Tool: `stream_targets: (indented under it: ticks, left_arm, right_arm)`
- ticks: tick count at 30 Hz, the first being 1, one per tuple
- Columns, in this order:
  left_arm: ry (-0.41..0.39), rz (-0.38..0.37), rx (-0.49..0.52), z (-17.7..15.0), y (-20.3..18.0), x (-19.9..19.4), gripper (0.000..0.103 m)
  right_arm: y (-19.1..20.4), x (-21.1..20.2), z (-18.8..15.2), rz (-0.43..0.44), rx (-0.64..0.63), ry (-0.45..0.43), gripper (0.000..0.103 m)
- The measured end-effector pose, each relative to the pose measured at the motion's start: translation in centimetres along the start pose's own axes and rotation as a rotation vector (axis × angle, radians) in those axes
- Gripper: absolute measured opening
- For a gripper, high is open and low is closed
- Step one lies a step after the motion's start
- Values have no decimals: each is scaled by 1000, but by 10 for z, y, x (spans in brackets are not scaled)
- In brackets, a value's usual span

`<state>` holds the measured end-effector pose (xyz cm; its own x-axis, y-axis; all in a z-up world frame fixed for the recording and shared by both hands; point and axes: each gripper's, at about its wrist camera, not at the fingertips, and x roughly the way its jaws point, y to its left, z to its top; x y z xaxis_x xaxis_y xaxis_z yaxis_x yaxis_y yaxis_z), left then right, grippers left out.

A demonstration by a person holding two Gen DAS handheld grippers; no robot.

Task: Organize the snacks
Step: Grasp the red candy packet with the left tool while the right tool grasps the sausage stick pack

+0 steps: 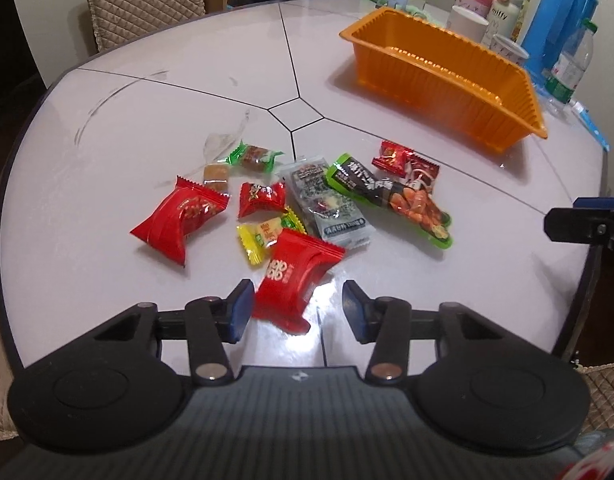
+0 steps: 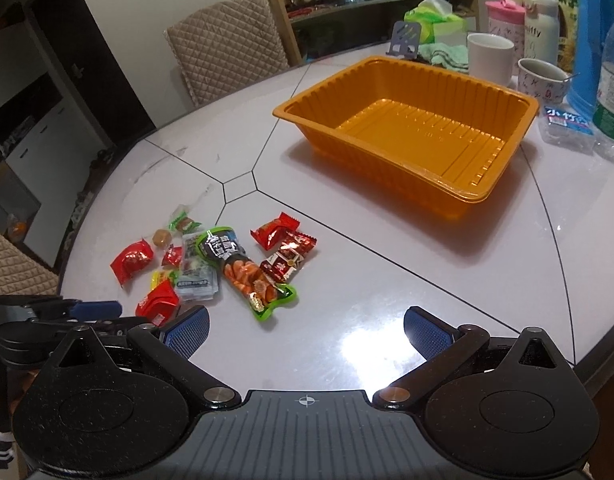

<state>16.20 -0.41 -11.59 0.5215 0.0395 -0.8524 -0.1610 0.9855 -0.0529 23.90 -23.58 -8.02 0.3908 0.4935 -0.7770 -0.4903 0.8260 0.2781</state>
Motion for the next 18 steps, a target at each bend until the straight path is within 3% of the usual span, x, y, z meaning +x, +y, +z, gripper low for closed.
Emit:
stream_targets:
  ticks: [11, 15, 18]
  left_arm:
    - [39, -2, 2, 8, 3, 25, 42]
    - [48, -6, -2, 9, 4, 28, 31]
    - [49, -12, -3, 9, 5, 27, 29]
  right_arm:
    - [-12, 24, 13, 16, 1, 38, 103]
    - [-11, 30, 15, 22, -30, 46, 103]
    - [-8, 34, 16, 32, -53, 47, 103]
